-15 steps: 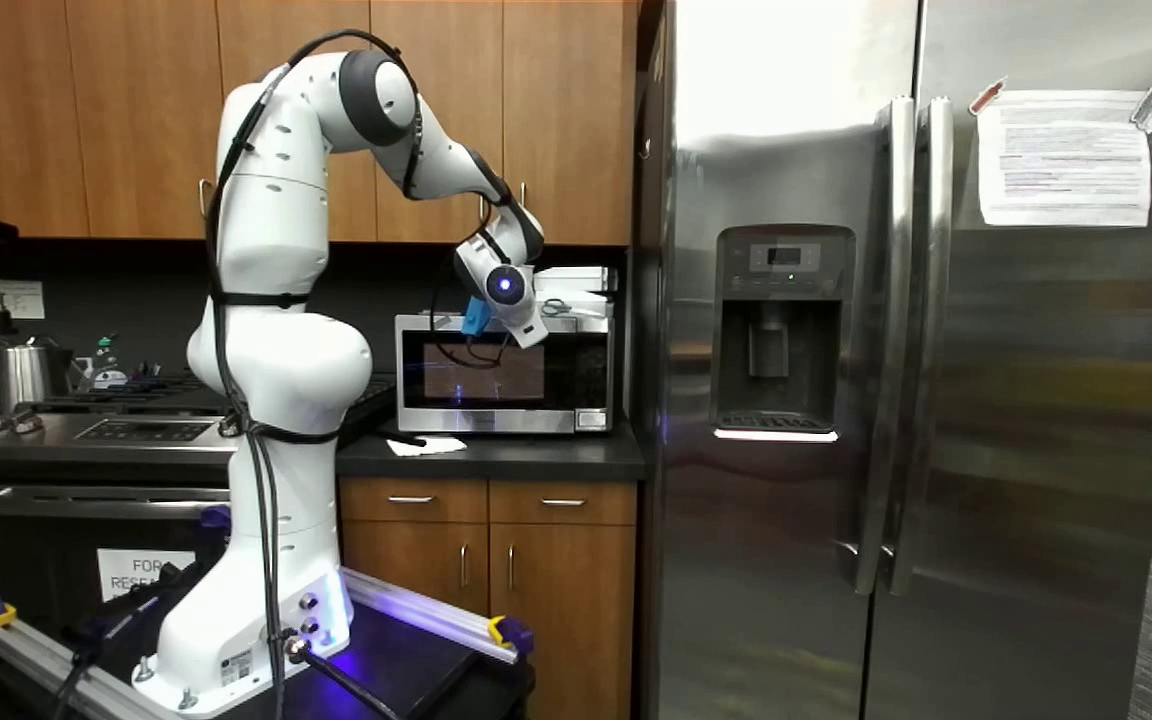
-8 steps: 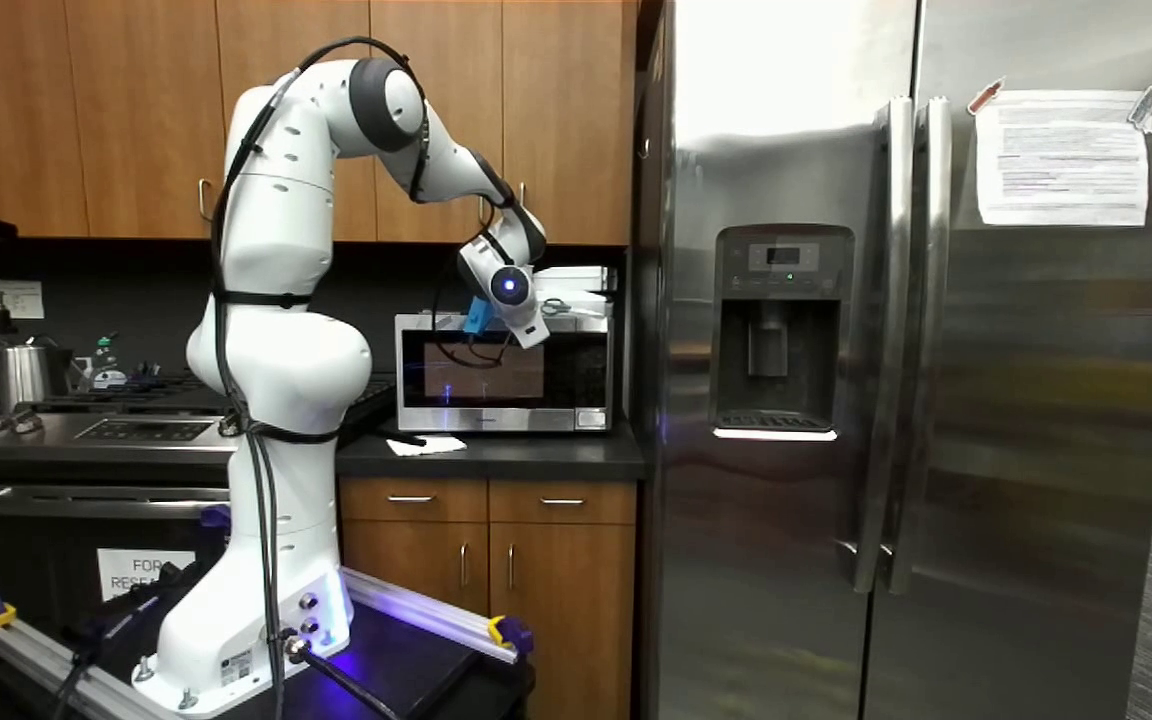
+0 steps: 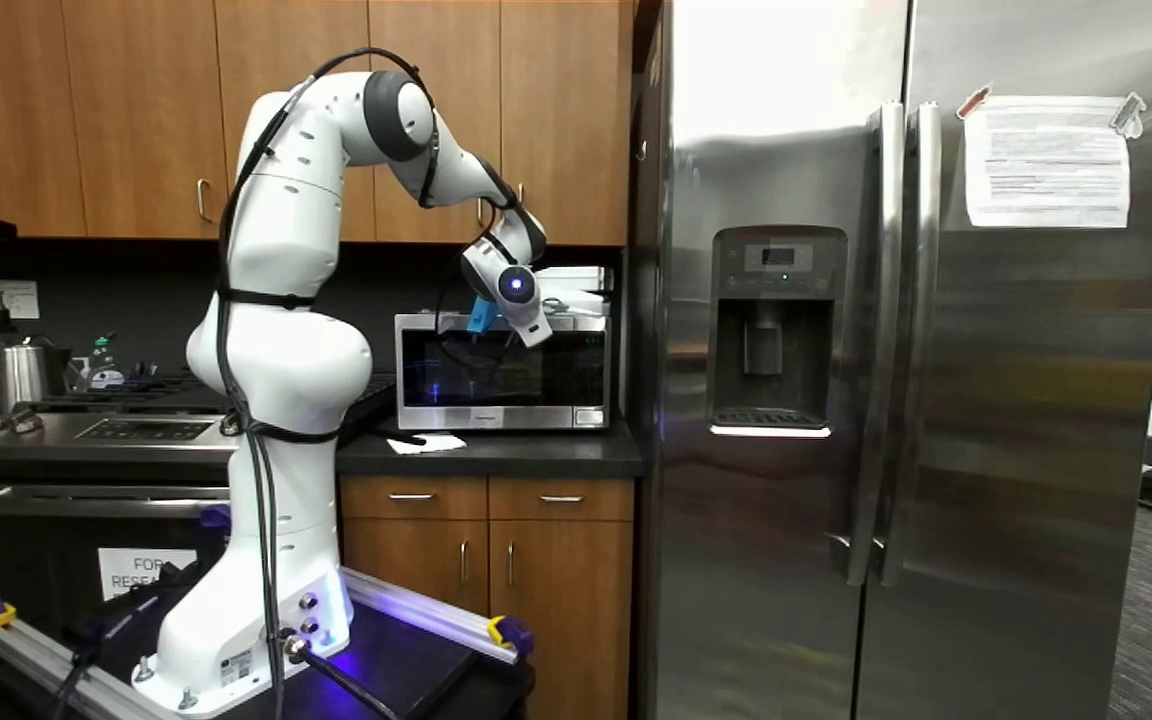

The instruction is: Close the microwave door

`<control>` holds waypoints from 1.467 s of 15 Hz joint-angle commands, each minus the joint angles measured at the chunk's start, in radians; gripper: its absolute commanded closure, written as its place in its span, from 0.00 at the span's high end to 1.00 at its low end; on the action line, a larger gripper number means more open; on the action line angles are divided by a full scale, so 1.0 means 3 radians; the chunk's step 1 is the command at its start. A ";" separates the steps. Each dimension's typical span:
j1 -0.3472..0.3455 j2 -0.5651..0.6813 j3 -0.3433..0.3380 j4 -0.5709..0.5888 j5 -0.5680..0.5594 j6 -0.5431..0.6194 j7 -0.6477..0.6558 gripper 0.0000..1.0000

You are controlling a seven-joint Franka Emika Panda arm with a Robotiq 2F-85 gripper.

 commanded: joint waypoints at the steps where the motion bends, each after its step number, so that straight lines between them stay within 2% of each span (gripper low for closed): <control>1: 0.0088 0.0343 0.0072 0.0335 -0.0222 0.0115 0.0184 0.00; 3: 0.0100 0.0226 0.0097 0.0131 -0.0474 0.0177 0.0338 0.00; 4: 0.0340 0.0144 -0.0109 0.0004 -0.0616 0.0203 0.0500 0.00; 6: 0.0454 -0.0013 -0.0128 -0.0279 -0.1047 0.0408 0.0765 0.00; 10: 0.0662 -0.0378 -0.0105 -0.0883 -0.2107 0.0959 0.1465 0.00; 11: 0.0641 -0.0496 -0.0032 -0.1066 -0.2385 0.1092 0.1659 0.00; 14: 0.0711 -0.0883 0.0003 -0.1653 -0.3227 0.1266 0.2227 0.00; 16: 0.0679 -0.1141 0.0059 -0.2004 -0.3846 0.1187 0.2633 0.00; 18: 0.0541 -0.1413 0.0207 -0.2318 -0.4455 0.1040 0.2988 0.00; 20: 0.0255 -0.1722 0.0484 -0.2575 -0.5067 0.0854 0.3314 0.00; 22: 0.0086 -0.2094 0.0626 -0.2644 -0.5573 0.0461 0.3607 0.00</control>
